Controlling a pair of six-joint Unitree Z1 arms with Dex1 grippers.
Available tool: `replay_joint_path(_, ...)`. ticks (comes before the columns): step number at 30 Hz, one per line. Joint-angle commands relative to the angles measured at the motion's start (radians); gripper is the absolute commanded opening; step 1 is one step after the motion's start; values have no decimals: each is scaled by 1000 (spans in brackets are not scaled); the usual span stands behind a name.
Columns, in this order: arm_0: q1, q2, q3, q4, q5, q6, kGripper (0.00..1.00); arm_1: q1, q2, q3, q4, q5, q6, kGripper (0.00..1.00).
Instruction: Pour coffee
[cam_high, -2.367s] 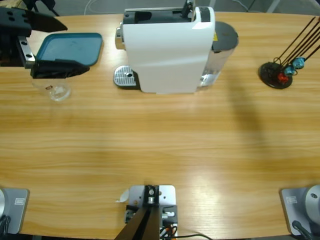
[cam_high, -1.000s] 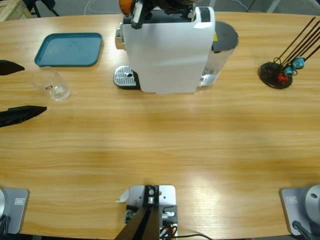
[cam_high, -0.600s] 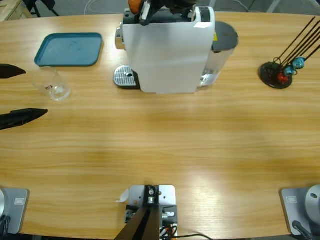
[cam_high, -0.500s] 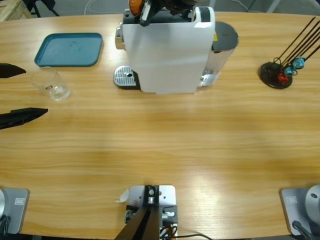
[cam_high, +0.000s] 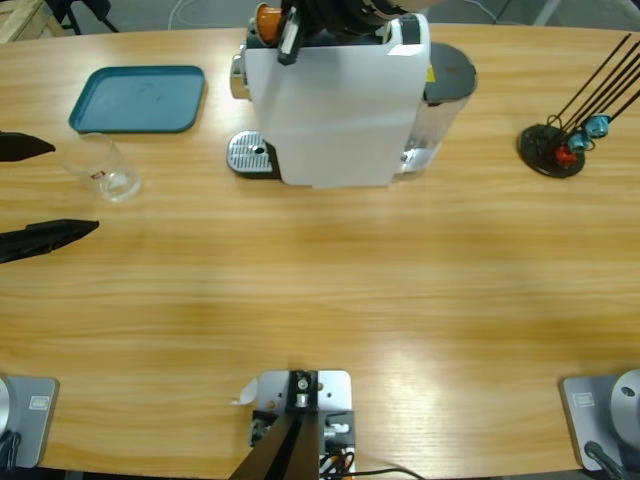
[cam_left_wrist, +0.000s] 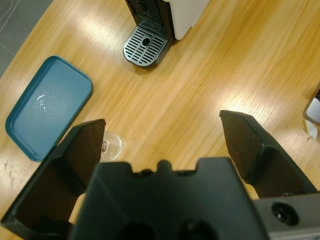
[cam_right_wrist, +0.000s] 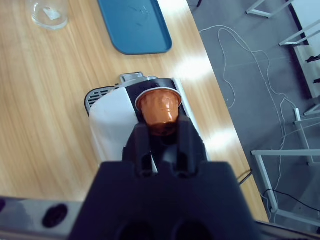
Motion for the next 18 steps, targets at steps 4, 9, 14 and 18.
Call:
replay_joint_path(4,8,-1,35,-19,17,-10,998,-10,39,50,2,11,15,0)
replay_joint_path(9,9,-2,37,-18,17,-13,997,-10,38,50,13,7,33,108)
replay_joint_path(14,21,-1,37,-19,17,-14,998,-10,36,52,10,-11,46,414)
replay_joint_path(18,21,0,43,-25,17,-17,997,-11,32,58,6,-25,50,621)
